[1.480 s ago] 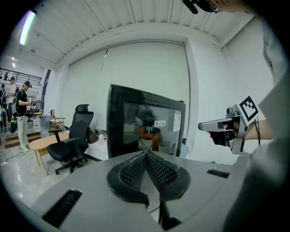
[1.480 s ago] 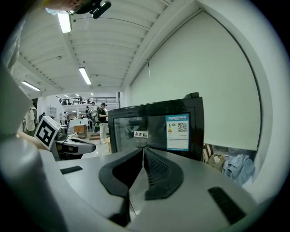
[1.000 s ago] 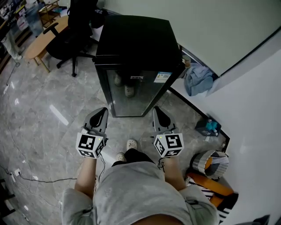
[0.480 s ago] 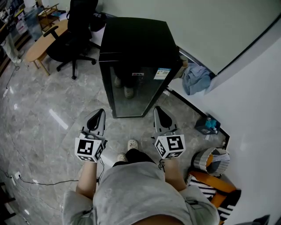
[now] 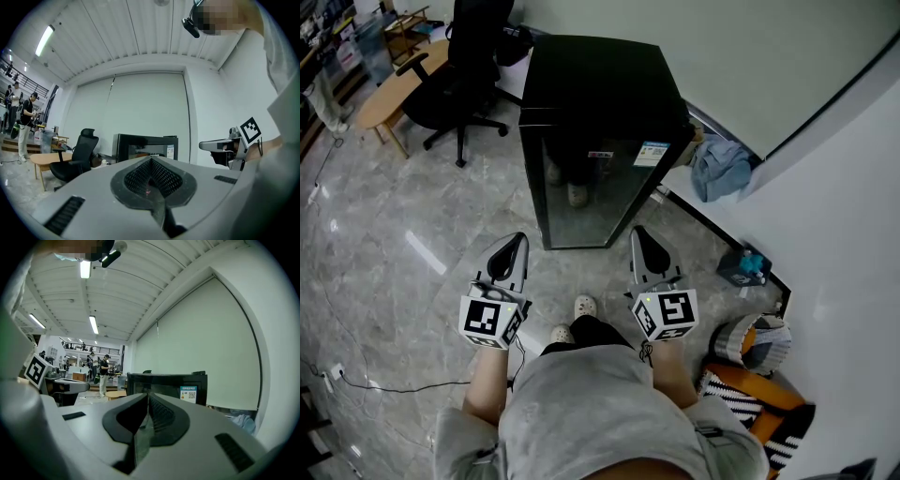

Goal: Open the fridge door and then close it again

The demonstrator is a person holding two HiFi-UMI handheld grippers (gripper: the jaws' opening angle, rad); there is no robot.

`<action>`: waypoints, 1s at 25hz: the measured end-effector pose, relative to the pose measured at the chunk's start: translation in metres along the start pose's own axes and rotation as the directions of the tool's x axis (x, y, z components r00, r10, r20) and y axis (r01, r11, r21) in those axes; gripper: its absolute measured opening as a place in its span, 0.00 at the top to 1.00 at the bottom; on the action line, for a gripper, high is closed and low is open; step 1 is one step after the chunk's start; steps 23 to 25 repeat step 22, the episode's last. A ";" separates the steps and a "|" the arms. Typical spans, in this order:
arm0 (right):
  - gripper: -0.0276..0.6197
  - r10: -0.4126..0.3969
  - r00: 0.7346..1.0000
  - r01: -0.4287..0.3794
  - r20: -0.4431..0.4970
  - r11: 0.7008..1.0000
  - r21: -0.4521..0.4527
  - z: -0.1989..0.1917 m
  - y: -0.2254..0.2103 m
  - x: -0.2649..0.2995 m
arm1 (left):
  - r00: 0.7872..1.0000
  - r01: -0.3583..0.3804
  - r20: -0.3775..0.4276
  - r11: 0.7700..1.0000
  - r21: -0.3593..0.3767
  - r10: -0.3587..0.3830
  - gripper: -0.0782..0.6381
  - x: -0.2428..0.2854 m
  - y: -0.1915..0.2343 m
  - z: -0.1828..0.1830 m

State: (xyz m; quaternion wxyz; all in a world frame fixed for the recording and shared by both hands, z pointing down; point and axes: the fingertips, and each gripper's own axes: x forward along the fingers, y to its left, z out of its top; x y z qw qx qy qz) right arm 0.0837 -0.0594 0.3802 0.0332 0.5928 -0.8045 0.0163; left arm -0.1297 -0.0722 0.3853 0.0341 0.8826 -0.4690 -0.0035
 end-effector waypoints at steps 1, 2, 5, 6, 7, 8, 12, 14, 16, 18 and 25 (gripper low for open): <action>0.92 0.000 1.000 0.000 0.002 1.000 -0.002 0.001 0.002 0.000 | 1.000 0.001 0.002 1.000 -0.002 -0.001 0.87 -0.001 0.001 0.000; 0.92 -0.001 1.000 0.001 0.005 1.000 -0.003 0.002 0.003 0.000 | 1.000 0.004 0.006 1.000 -0.004 -0.004 0.87 -0.003 0.001 0.001; 0.92 -0.001 1.000 0.001 0.012 1.000 -0.005 0.005 0.006 -0.001 | 1.000 0.012 0.016 1.000 -0.009 -0.011 0.87 -0.005 0.002 0.001; 0.92 0.000 1.000 0.000 0.014 1.000 -0.006 0.005 0.006 0.000 | 1.000 0.013 0.017 1.000 -0.010 -0.013 0.87 -0.005 0.002 0.001; 0.92 0.001 1.000 -0.001 0.016 1.000 -0.006 0.006 0.007 0.000 | 1.000 0.014 0.017 1.000 -0.011 -0.014 0.87 -0.005 0.002 0.001; 0.92 0.002 1.000 -0.002 0.017 1.000 -0.007 0.007 0.007 0.001 | 1.000 0.015 0.017 1.000 -0.012 -0.014 0.87 -0.004 0.003 0.001; 0.92 0.005 1.000 -0.005 0.023 1.000 -0.012 0.010 0.009 0.002 | 1.000 0.019 0.017 1.000 -0.020 -0.018 0.87 -0.003 0.003 -0.001; 0.92 0.007 1.000 -0.006 0.025 1.000 -0.014 0.011 0.009 0.002 | 1.000 0.019 0.018 1.000 -0.023 -0.019 0.87 -0.002 0.003 -0.001; 0.92 0.007 1.000 -0.007 0.027 1.000 -0.017 0.013 0.009 0.002 | 1.000 0.017 0.018 0.999 -0.028 -0.017 0.87 -0.001 0.004 0.002; 0.92 0.008 1.000 -0.007 0.029 1.000 -0.019 0.015 0.010 0.003 | 1.000 0.017 0.020 0.999 -0.031 -0.016 0.87 -0.001 0.004 0.003; 0.92 0.010 0.999 -0.009 0.031 1.000 -0.024 0.018 0.012 0.002 | 0.999 0.027 0.030 0.999 -0.022 -0.027 0.87 -0.001 0.005 0.002</action>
